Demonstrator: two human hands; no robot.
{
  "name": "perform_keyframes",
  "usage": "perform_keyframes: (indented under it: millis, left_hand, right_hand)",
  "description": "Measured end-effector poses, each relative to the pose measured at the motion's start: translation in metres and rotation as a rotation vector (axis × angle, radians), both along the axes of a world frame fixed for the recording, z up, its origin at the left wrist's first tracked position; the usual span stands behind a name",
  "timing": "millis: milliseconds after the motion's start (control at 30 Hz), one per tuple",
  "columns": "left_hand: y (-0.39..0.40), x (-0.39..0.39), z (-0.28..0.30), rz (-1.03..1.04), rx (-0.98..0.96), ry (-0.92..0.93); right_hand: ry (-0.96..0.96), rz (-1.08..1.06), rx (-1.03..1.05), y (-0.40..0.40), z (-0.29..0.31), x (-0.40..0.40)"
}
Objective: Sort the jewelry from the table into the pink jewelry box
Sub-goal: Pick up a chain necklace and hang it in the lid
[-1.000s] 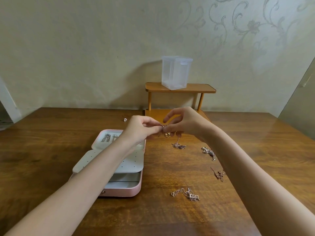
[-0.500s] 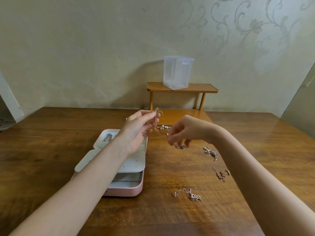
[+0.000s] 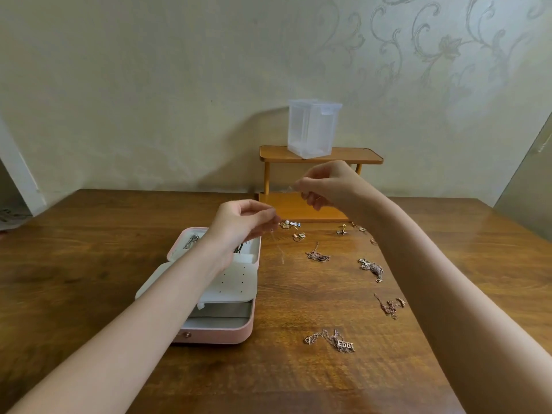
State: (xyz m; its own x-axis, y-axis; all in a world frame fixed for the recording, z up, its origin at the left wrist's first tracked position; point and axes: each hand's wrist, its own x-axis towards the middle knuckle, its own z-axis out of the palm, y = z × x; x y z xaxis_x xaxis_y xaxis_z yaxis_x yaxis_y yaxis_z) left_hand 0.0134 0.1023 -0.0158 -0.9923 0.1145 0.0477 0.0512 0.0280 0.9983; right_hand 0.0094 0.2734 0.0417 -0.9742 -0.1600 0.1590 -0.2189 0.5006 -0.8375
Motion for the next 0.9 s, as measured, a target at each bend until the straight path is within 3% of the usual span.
perform_keyframes:
  millis: [133, 267, 333, 533, 633, 700, 733, 800, 900]
  left_hand:
    - [-0.007, 0.0, -0.006, 0.045, -0.088, 0.006]
    - [-0.006, -0.003, -0.008, 0.084, -0.654, 0.187]
    - [-0.003, -0.006, -0.007, 0.04, -0.707, 0.137]
    - [-0.004, -0.009, -0.001, -0.012, -0.311, -0.245]
    - [-0.014, -0.01, 0.005, -0.083, 0.297, -0.351]
    - [-0.021, -0.013, 0.011, -0.034, 0.648, -0.344]
    - [-0.023, -0.015, 0.014, 0.015, 0.732, -0.326]
    - [-0.025, -0.017, 0.02, 0.11, 0.62, -0.207]
    - [-0.021, -0.02, 0.03, 0.171, 0.212, 0.072]
  right_hand:
    - [-0.038, -0.1, -0.051, 0.009, 0.003, -0.003]
    - [0.192, -0.324, -0.36, 0.008, 0.012, -0.007]
    - [0.256, -0.312, -0.415, 0.002, 0.017, -0.007]
    - [0.392, -0.292, -0.55, -0.009, 0.028, -0.003]
    - [0.354, -0.387, -0.672, 0.002, 0.025, -0.005]
    - [0.268, -0.464, -0.612, 0.014, 0.013, -0.007]
    - [0.204, -0.48, -0.54, 0.02, 0.005, -0.008]
    - [0.003, -0.412, -0.356, 0.029, -0.013, -0.009]
    - [-0.325, -0.161, 0.019, 0.03, -0.035, -0.009]
